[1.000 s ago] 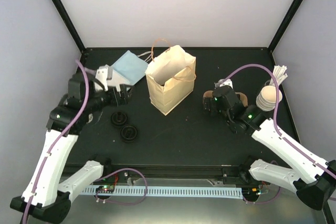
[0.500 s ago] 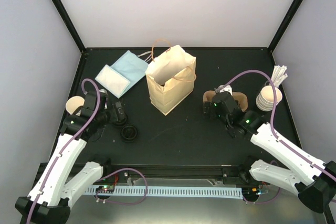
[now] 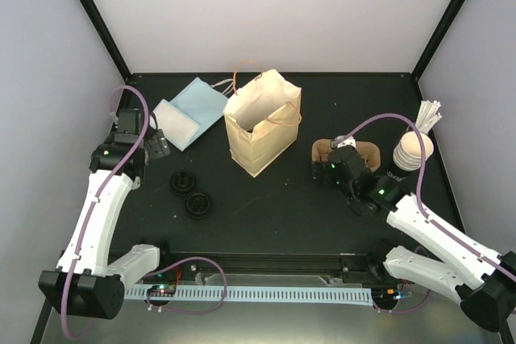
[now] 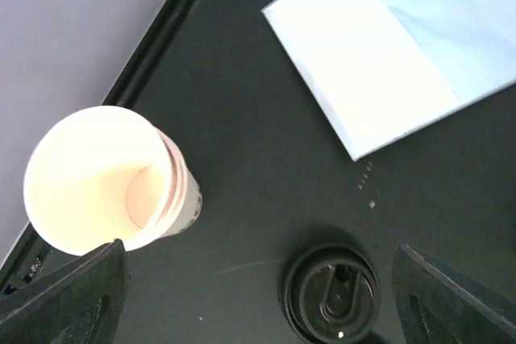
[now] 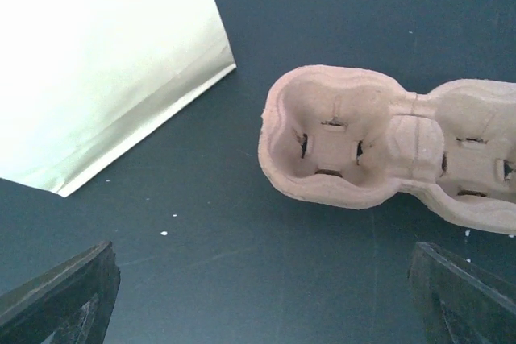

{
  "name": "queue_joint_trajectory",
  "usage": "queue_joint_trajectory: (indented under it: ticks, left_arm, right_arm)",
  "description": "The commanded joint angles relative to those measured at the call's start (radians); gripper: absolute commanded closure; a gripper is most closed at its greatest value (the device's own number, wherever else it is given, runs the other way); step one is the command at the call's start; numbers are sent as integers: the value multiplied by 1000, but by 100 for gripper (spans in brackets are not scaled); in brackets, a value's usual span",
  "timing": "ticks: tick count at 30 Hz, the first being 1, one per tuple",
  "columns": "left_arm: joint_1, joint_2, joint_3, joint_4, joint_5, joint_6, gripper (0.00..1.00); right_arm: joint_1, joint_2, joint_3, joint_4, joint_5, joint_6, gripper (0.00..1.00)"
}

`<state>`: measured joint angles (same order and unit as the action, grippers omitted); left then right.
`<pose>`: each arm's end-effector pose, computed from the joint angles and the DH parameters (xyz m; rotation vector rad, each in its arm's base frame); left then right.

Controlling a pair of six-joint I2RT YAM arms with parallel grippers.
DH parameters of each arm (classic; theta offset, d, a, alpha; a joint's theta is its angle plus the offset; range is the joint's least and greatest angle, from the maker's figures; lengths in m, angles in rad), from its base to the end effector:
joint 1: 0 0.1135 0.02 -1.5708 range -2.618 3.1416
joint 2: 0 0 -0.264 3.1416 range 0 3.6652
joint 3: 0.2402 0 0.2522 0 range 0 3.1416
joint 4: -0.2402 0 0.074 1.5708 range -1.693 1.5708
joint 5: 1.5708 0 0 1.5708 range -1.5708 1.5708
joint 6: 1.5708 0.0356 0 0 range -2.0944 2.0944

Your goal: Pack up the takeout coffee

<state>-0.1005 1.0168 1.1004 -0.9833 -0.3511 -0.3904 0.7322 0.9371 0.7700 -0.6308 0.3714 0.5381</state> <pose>0.1873 -0.0066 0.3341 -0.4942 2.3563 0.2098 0.1500 0.1174 0.2679 -0.0479 2.3095 0.2077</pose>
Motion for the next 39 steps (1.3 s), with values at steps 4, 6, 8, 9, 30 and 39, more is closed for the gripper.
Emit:
queue_joint_trajectory:
  ticks: [4, 6, 8, 9, 30, 39]
  left_arm:
    - [232, 43, -22, 141, 137, 38, 14]
    - [277, 59, -26, 158, 153, 55, 18]
    - [310, 71, -34, 171, 151, 67, 26]
    - [316, 75, -38, 176, 147, 69, 30]
    - [364, 258, -17, 125, 202, 20, 53]
    - [371, 286, -27, 115, 170, -5, 73]
  right_arm:
    - [-7, -93, -48, 51, -68, 9, 0]
    - [-7, -96, -50, 47, -74, 4, 0]
    - [-7, -95, -48, 42, -78, 1, 0]
    - [-7, -93, -47, 43, -81, 1, 0]
    - [-7, -92, -47, 57, -102, -10, 0]
    - [-8, -93, -52, 69, -120, -21, 0]
